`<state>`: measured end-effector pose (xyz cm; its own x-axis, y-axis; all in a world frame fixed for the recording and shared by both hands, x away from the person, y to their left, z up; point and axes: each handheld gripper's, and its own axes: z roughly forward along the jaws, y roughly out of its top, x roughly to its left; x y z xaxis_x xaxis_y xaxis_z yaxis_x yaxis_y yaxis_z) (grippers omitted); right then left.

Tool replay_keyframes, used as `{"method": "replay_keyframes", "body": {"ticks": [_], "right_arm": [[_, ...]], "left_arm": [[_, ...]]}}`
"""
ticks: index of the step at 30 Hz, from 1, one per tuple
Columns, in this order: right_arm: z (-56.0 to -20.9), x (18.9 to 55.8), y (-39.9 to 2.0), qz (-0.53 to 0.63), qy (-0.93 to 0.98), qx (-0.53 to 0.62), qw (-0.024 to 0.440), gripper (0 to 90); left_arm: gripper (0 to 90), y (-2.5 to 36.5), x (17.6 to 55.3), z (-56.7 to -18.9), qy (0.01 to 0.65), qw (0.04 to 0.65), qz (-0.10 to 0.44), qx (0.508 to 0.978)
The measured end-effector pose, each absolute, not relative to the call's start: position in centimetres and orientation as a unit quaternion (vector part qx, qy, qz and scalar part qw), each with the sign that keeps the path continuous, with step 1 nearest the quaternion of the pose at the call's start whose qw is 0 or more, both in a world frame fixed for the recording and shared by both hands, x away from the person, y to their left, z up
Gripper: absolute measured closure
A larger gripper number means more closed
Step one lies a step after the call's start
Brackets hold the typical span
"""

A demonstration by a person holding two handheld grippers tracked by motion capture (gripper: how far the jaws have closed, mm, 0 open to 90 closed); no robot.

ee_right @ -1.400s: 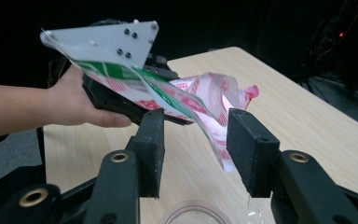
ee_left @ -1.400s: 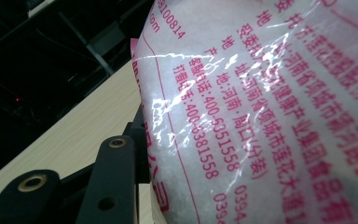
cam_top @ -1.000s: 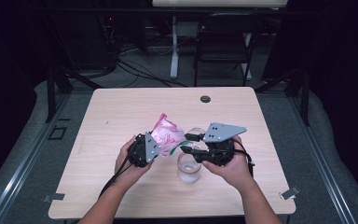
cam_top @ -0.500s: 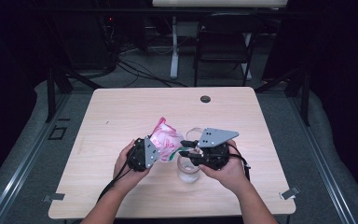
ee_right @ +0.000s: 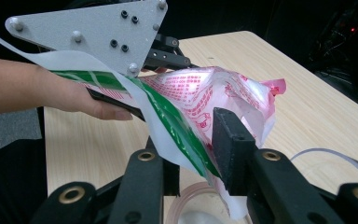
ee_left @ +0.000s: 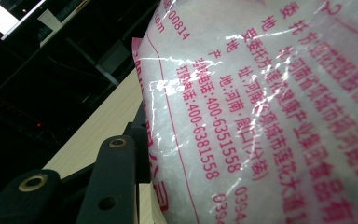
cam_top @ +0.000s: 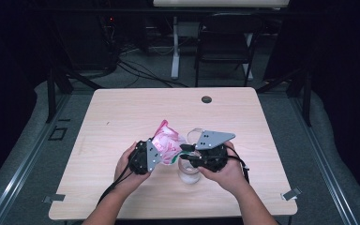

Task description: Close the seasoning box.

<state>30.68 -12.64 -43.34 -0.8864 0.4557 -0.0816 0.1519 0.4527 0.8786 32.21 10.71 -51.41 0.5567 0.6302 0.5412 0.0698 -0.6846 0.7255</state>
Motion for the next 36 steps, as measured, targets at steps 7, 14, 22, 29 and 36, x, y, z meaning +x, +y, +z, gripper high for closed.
{"method": "replay_keyframes", "body": {"ticks": [7,14,22,29,36], "right_arm": [[-43.44,30.65,-12.65,0.488,0.841,0.182,0.15,81.8],[-43.5,30.65,-12.69,0.488,0.842,0.183,0.138,87.7],[-43.72,30.83,-12.8,0.492,0.841,0.191,0.115,90.0],[-44.05,31.06,-12.83,0.489,0.842,0.2,0.107,90.0],[-44.31,31.19,-12.84,0.477,0.848,0.204,0.109,90.0]], "left_arm": [[59.5,10.73,32.0,-51.43,0.208,0.331,0.43,0.814],[59.5,10.79,31.85,-51.37,0.199,0.325,0.446,0.81],[59.6,10.86,31.71,-51.26,0.189,0.317,0.462,0.807],[59.6,10.85,31.65,-51.29,0.181,0.303,0.476,0.805],[59.6,10.89,31.62,-51.28,0.174,0.294,0.488,0.803]]}}
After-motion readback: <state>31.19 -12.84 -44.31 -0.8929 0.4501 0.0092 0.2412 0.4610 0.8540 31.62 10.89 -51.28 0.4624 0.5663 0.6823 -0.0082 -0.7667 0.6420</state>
